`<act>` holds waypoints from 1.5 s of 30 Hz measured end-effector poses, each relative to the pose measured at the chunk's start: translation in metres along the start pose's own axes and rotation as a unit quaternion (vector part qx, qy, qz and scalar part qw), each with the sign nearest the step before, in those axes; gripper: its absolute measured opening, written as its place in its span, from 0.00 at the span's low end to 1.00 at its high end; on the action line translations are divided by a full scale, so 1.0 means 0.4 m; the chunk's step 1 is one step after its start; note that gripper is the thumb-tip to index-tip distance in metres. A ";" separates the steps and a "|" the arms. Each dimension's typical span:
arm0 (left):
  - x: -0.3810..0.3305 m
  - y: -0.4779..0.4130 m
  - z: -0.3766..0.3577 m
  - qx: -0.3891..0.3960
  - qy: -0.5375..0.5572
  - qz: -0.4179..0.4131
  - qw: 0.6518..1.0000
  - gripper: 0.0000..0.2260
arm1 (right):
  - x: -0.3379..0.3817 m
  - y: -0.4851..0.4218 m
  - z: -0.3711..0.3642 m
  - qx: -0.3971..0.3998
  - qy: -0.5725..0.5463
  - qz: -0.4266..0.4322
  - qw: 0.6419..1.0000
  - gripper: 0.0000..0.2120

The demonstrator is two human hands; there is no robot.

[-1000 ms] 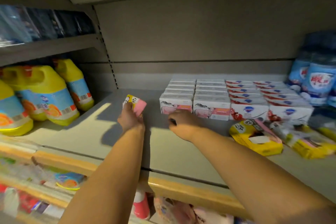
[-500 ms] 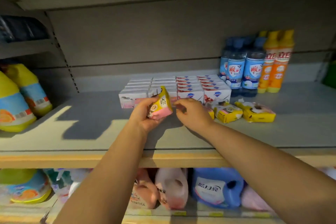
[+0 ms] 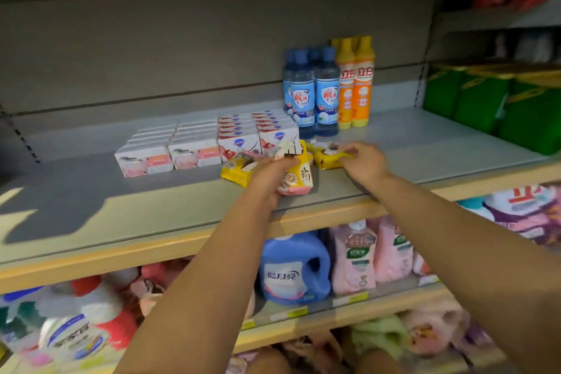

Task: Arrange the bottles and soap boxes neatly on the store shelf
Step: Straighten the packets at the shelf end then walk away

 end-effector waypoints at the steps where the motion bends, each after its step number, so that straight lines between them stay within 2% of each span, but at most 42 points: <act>1: -0.002 -0.006 -0.002 -0.001 0.004 0.004 1.000 0.12 | -0.006 -0.008 0.005 -0.006 0.013 -0.011 1.000 0.15; 4: -0.003 -0.024 -0.004 0.026 0.008 0.025 0.999 0.11 | -0.008 -0.033 0.010 0.002 0.016 -0.058 0.998 0.26; 8: -0.003 -0.058 -0.006 0.101 -0.031 0.074 0.992 0.10 | 0.014 -0.072 -0.003 0.031 0.002 -0.090 0.995 0.38; 10: 0.002 -0.076 -0.010 0.127 -0.039 0.091 0.987 0.06 | 0.028 -0.099 -0.008 0.078 0.016 -0.111 0.991 0.41; 12: 0.018 -0.096 -0.014 0.128 -0.043 0.089 0.987 0.04 | 0.047 -0.134 -0.007 0.156 0.016 -0.146 0.977 0.35; 13: 0.027 -0.103 -0.015 0.120 -0.045 0.077 0.989 0.04 | 0.056 -0.153 -0.008 0.191 0.034 -0.156 0.969 0.29; 15: 0.048 -0.113 -0.016 0.093 -0.038 0.039 0.994 0.06 | 0.069 -0.189 -0.010 0.242 0.074 -0.176 0.951 0.25; 19: 0.076 -0.097 -0.009 0.024 -0.030 0.001 0.999 0.08 | 0.060 -0.214 -0.020 0.314 0.060 -0.225 0.920 0.23; 25: 0.045 -0.085 -0.035 0.009 0.008 0.082 0.997 0.10 | 0.069 -0.143 0.014 0.347 0.003 -0.170 0.922 0.23; 27: 0.029 -0.087 -0.057 0.016 0.015 0.110 0.994 0.11 | 0.065 -0.112 0.042 0.331 -0.034 -0.157 0.930 0.25; 31: 0.005 -0.090 -0.116 0.049 -0.018 0.140 0.989 0.12 | 0.040 -0.058 0.123 0.228 -0.141 -0.196 0.943 0.28; 35: 0.006 -0.096 -0.211 0.097 -0.054 0.171 0.979 0.14 | -0.034 -0.014 0.235 0.196 -0.215 -0.207 0.934 0.18; 37: 0.022 -0.096 -0.281 0.124 -0.062 0.180 0.974 0.11 | -0.093 0.003 0.298 0.191 -0.224 -0.222 0.929 0.15; 42: 0.079 -0.049 -0.530 0.195 -0.082 0.208 0.955 0.09 | -0.277 0.041 0.475 0.148 -0.310 -0.261 0.902 0.10; 45: 0.123 0.005 -0.682 0.221 -0.092 0.217 0.946 0.11 | -0.388 0.079 0.582 0.110 -0.366 -0.310 0.871 0.11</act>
Point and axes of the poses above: each hand's wrist, its own y-axis away from the middle knuckle, its own z-axis out of the back of the hand, x = y × z, the point moved 2 cm from there along -y, towards the middle knuckle, and after that the axes turned 14 degrees about -z, right-handed, at the moved point
